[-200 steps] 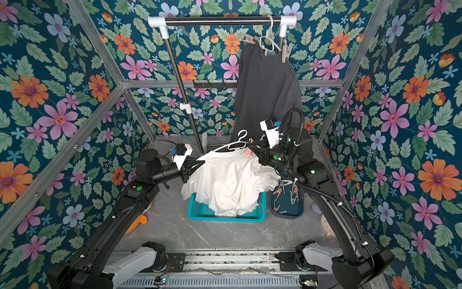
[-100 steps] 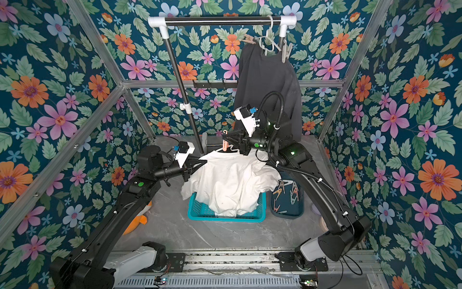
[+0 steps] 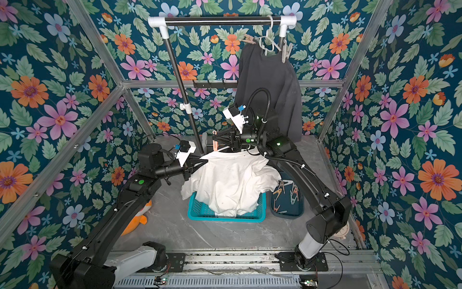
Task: Use clothespins to secure the t-shirt on both sides of the hanger
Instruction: Clamp the T-shirt on the hanger.
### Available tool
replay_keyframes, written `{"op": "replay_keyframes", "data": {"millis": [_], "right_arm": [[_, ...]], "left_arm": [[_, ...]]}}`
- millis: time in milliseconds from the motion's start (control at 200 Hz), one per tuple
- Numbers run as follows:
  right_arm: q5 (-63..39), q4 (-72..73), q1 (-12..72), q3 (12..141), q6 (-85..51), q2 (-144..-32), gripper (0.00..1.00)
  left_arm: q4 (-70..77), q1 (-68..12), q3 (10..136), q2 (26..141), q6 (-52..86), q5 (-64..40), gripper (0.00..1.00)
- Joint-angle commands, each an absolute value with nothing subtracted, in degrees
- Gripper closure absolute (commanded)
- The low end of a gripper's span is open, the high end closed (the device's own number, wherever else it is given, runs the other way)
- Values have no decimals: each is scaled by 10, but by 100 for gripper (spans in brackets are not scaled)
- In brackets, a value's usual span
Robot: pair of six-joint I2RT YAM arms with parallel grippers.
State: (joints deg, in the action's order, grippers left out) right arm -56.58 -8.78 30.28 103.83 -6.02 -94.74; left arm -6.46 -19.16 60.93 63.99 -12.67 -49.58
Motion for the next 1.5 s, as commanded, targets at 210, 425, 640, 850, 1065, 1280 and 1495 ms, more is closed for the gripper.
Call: {"op": "replay_keyframes", "data": {"millis": [210,425,640,850,1065,1280,1495], "right_arm": [[-606,-92,316,1066,-26,-995,100],[-610,-116,320,1081,-1,-1010,100],[-610,-162,328,1099,41,-1024,100],[-601,-190,331,1104,84,-1024,100],[-594,-218,338,1089,135,-1012,100],[-589,-191,340,1043,164,-989,100],[-576,-189,341,1042,171,-987,90]], "left_arm": [[-54,-193,624,651,-143,-514,100],[-56,-193,626,654,-149,-517,100],[-59,-193,623,645,-154,-513,100],[-58,-193,622,644,-157,-518,100],[-58,-192,623,644,-159,-517,100],[-56,-193,621,639,-161,-514,100],[-50,-193,616,635,-160,-514,100]]}}
